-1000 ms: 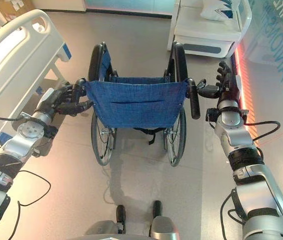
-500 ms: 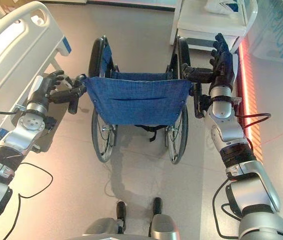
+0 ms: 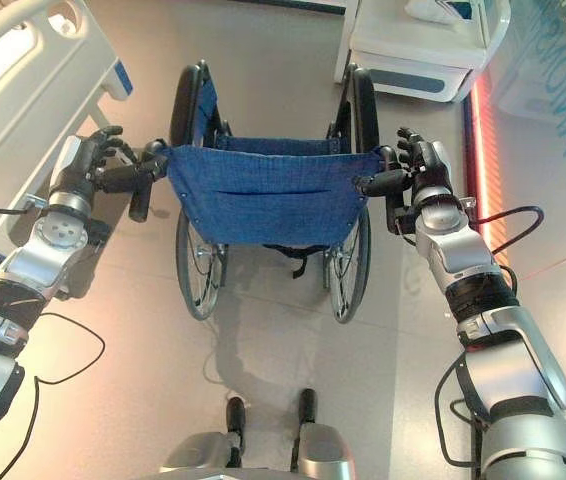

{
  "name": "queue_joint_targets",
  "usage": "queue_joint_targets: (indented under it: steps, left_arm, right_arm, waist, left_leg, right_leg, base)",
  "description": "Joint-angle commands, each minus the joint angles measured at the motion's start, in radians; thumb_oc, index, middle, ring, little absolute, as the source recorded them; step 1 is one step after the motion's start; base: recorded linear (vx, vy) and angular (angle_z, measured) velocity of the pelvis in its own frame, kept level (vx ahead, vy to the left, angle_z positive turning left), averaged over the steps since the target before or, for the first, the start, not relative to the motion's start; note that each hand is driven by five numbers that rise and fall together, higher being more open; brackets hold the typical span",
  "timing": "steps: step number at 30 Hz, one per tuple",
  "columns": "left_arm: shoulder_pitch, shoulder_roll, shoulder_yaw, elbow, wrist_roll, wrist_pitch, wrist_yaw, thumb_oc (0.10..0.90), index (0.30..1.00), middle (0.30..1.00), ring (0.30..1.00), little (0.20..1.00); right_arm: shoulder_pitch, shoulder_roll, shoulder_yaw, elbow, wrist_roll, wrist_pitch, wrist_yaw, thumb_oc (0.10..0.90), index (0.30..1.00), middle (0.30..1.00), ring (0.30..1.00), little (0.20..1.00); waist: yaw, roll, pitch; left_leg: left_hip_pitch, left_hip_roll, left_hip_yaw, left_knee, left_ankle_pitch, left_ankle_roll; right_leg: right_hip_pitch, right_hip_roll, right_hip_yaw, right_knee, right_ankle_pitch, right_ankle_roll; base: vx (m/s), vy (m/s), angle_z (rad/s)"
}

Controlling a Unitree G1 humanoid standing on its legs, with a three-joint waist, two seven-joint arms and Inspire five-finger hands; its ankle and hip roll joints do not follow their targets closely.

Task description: Push the wheelchair next to the bed

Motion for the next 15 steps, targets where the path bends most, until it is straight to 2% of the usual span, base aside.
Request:
queue_joint_targets:
  steps: [1, 11, 14, 15]
  left_arm:
    - [-0.122, 0.073, -0.016, 0.040, 0.017, -0.036, 0.031, 0.800, 0.900, 0.900, 0.900, 0.900]
    - [-0.145, 0.077, -0.043, 0.081, 0.039, -0.022, -0.002, 0.800, 0.900, 0.900, 0.900, 0.900]
    - [-0.162, 0.073, -0.064, 0.102, 0.055, -0.021, -0.024, 0.800, 0.900, 0.900, 0.900, 0.900]
    - [-0.177, 0.071, -0.081, 0.109, 0.068, -0.017, -0.038, 0.800, 0.900, 0.900, 0.900, 0.900]
  right_arm:
    - [-0.104, -0.117, 0.060, 0.050, -0.093, 0.015, 0.004, 0.800, 0.900, 0.900, 0.900, 0.900]
    - [-0.140, -0.107, 0.080, 0.147, -0.082, 0.077, 0.052, 0.800, 0.900, 0.900, 0.900, 0.900]
    - [-0.163, -0.098, 0.099, 0.188, -0.154, 0.119, 0.028, 0.800, 0.900, 0.900, 0.900, 0.900]
    - [-0.183, -0.099, 0.114, 0.218, -0.216, 0.154, 0.006, 0.800, 0.900, 0.900, 0.900, 0.900]
  waist:
    - [0.017, 0.016, -0.063]
    - [0.019, 0.014, -0.049]
    - [0.021, 0.015, -0.047]
    - [0.023, 0.016, -0.045]
  left_leg:
    - [-0.111, -0.018, -0.020, 0.140, -0.119, -0.008]
    - [-0.116, -0.019, -0.021, 0.144, -0.122, -0.003]
    - [-0.117, -0.020, -0.022, 0.145, -0.121, -0.003]
    - [-0.118, -0.020, -0.024, 0.146, -0.121, -0.002]
  right_leg:
    - [-0.073, 0.012, -0.016, 0.155, -0.126, -0.028]
    - [-0.079, 0.012, -0.010, 0.158, -0.125, -0.028]
    - [-0.080, 0.012, -0.008, 0.160, -0.125, -0.029]
    - [-0.080, 0.012, -0.008, 0.161, -0.125, -0.029]
  base:
    - [-0.03, -0.009, -0.01]
    - [-0.01, -0.001, 0.00]
    - [0.00, 0.000, 0.00]
    - [0.00, 0.000, 0.00]
